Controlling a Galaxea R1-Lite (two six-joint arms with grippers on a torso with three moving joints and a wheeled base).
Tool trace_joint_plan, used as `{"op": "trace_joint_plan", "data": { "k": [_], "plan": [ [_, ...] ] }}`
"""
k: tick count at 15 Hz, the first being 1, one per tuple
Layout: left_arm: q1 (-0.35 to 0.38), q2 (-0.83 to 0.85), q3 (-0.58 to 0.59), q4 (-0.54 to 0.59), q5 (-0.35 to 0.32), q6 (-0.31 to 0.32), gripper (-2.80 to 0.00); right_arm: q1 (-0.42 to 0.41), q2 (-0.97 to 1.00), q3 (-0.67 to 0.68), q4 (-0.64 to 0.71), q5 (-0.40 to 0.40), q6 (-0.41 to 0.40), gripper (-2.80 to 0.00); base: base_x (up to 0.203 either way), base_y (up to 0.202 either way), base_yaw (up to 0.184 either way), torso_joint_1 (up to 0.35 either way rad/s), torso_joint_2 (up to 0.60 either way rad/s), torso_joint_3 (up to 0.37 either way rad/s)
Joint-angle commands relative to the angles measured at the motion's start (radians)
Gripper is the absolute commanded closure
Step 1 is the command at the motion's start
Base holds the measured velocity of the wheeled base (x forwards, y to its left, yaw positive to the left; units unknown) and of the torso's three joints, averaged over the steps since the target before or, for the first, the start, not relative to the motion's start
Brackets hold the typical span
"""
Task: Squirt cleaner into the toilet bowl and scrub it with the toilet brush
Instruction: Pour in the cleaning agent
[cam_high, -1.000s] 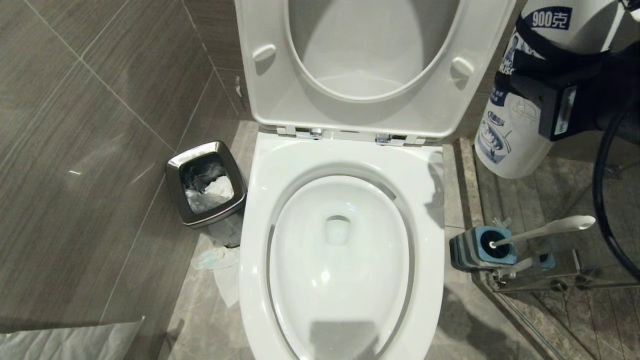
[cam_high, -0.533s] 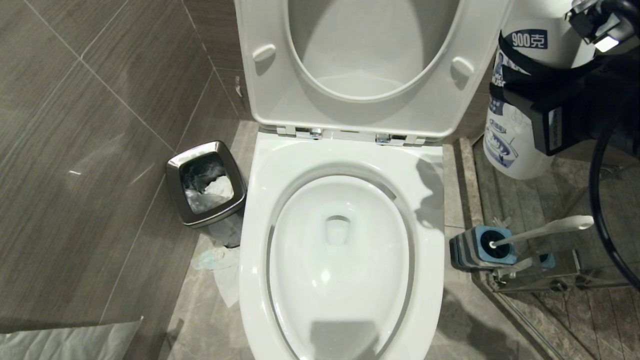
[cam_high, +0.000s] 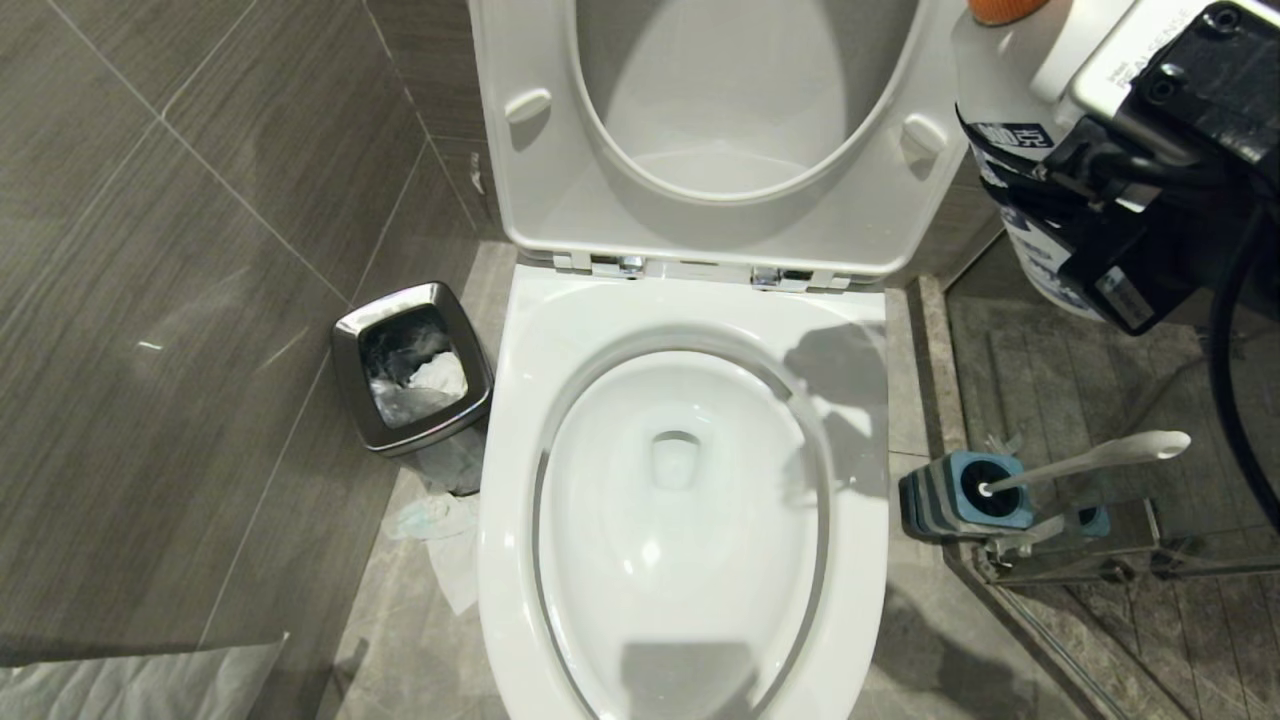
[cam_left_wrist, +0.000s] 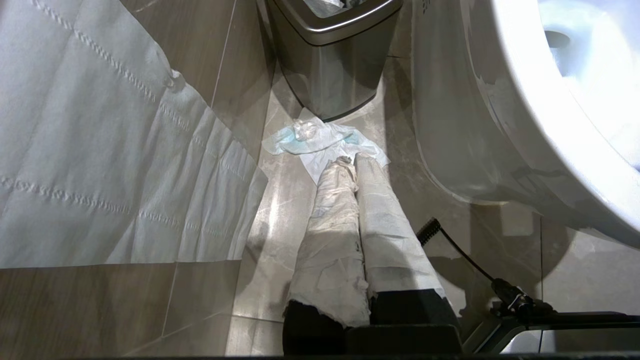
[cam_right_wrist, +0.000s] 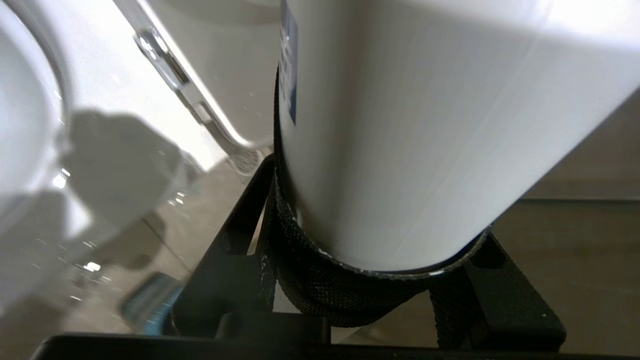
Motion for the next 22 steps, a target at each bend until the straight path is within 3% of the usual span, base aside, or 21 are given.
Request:
{"op": "trace_joint_plan", "data": {
  "k": [1, 8, 16, 22],
  "plan": [
    [0.000, 0.000, 0.000, 0.000, 0.000, 0.000, 0.00, 0.007, -0.028, 0.015, -0.003, -0.012, -0.137, 0.00, 0.000, 0.000, 0.000, 0.000, 0.00, 0.000],
    [0.000, 0.000, 0.000, 0.000, 0.000, 0.000, 0.00, 0.019, -0.058, 0.046, -0.018, -0.036, -0.398, 0.00, 0.000, 0.000, 0.000, 0.000, 0.00, 0.000],
    [0.000, 0.000, 0.000, 0.000, 0.000, 0.000, 0.00, 0.034, -0.011, 0.142, -0.366, -0.035, -0.738, 0.00, 0.000, 0.000, 0.000, 0.000, 0.00, 0.000],
    [0.000, 0.000, 0.000, 0.000, 0.000, 0.000, 0.00, 0.036, -0.002, 0.184, -0.378, -0.030, -0.815, 0.00, 0.000, 0.000, 0.000, 0.000, 0.00, 0.000]
  ]
}}
